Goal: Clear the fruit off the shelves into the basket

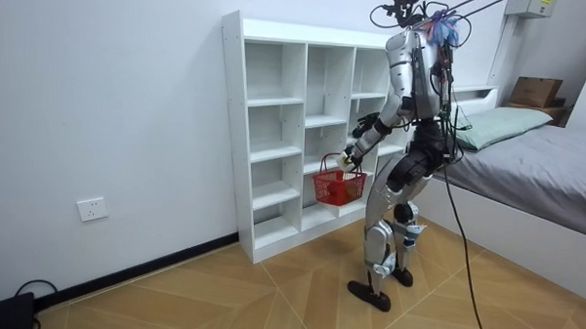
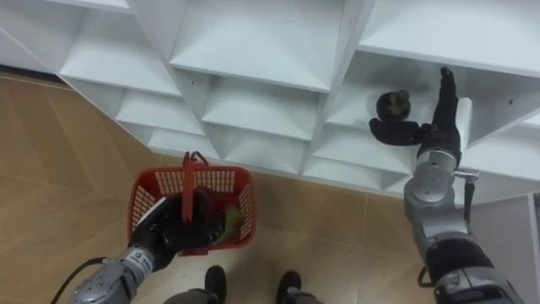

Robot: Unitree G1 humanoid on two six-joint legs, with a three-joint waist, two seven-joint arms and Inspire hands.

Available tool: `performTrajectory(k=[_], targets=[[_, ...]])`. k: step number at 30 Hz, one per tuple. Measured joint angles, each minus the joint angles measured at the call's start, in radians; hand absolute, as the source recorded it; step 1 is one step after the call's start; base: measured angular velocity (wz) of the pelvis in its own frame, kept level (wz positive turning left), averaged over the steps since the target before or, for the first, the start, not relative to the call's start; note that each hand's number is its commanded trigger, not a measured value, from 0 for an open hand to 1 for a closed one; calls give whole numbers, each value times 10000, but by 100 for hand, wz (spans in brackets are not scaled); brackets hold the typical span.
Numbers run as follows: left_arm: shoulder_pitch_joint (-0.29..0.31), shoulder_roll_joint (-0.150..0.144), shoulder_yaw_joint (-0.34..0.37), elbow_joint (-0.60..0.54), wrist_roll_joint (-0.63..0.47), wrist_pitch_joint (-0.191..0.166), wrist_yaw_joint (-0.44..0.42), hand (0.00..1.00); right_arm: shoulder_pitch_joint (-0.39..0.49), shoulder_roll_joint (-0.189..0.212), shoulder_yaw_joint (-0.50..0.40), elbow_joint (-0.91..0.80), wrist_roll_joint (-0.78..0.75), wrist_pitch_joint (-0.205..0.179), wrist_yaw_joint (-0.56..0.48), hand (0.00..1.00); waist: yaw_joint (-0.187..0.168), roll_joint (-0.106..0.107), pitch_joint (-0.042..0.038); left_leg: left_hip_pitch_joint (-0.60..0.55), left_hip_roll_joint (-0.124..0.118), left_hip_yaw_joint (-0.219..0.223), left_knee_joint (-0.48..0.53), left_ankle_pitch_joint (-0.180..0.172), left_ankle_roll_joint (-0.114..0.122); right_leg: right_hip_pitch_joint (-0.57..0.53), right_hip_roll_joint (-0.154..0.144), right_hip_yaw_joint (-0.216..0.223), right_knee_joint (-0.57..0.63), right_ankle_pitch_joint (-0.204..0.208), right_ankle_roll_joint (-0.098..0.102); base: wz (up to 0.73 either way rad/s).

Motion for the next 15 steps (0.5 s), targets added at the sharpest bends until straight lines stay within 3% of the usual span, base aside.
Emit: performTrajectory(k=[15], targets=[[-315,-55,29,299,4,13,202,100,0,25,1,1,-30,0,-478,0,22,-1,0,-106,5,-13,-1,1,1,-26,-5,-75,-44,-1,1,1]])
